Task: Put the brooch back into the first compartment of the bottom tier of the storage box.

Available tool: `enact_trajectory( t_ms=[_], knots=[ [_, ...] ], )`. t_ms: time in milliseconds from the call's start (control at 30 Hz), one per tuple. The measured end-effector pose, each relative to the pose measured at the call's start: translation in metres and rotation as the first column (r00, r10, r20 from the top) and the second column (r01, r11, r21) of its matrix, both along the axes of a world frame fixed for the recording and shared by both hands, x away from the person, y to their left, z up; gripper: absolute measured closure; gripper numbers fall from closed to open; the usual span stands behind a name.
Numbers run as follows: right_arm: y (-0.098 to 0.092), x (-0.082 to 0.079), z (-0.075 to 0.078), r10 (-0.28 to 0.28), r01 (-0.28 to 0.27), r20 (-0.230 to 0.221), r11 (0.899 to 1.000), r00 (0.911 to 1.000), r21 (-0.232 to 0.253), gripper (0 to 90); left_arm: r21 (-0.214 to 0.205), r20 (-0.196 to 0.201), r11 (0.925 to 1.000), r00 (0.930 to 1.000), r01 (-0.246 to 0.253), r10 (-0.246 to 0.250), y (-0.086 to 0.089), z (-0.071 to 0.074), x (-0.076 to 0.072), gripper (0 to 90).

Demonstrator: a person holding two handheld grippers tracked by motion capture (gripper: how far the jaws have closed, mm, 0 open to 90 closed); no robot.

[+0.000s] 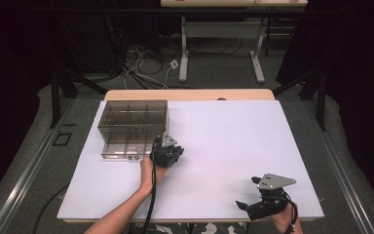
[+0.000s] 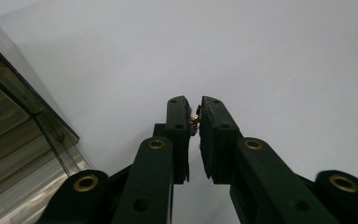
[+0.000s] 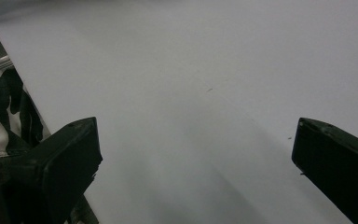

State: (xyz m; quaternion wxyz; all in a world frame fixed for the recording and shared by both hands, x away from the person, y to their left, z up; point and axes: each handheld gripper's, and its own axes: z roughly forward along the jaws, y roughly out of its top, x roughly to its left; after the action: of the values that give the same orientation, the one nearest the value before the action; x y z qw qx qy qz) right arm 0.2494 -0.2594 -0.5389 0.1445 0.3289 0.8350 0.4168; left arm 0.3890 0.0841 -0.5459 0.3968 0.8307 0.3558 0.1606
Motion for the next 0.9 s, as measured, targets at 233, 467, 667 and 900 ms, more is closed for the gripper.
enact_trajectory(
  t_ms=[233,467,667,900],
  knots=[
    [0.000,-0.001,0.000,-0.004,0.004,0.003,1.000,1.0000,0.000,0.4,-0.004,0.001,1.0000,1.0000,-0.008,0.008,0.007,0.003,-0.002,81.6],
    [0.000,-0.001,0.000,0.000,0.000,0.004,1.000,1.0000,-0.002,0.4,-0.002,0.009,1.0000,0.9999,-0.009,0.009,0.012,0.007,-0.002,81.5],
    [0.000,0.000,0.000,-0.001,0.001,-0.001,1.000,1.0000,-0.004,0.4,-0.006,0.019,0.9999,0.9997,-0.013,0.013,0.016,0.011,-0.004,81.6],
    [0.000,0.000,-0.001,-0.004,0.004,-0.003,1.000,1.0000,-0.004,0.4,-0.011,0.025,0.9998,0.9995,-0.018,0.018,0.021,0.013,-0.005,81.6]
  ],
)
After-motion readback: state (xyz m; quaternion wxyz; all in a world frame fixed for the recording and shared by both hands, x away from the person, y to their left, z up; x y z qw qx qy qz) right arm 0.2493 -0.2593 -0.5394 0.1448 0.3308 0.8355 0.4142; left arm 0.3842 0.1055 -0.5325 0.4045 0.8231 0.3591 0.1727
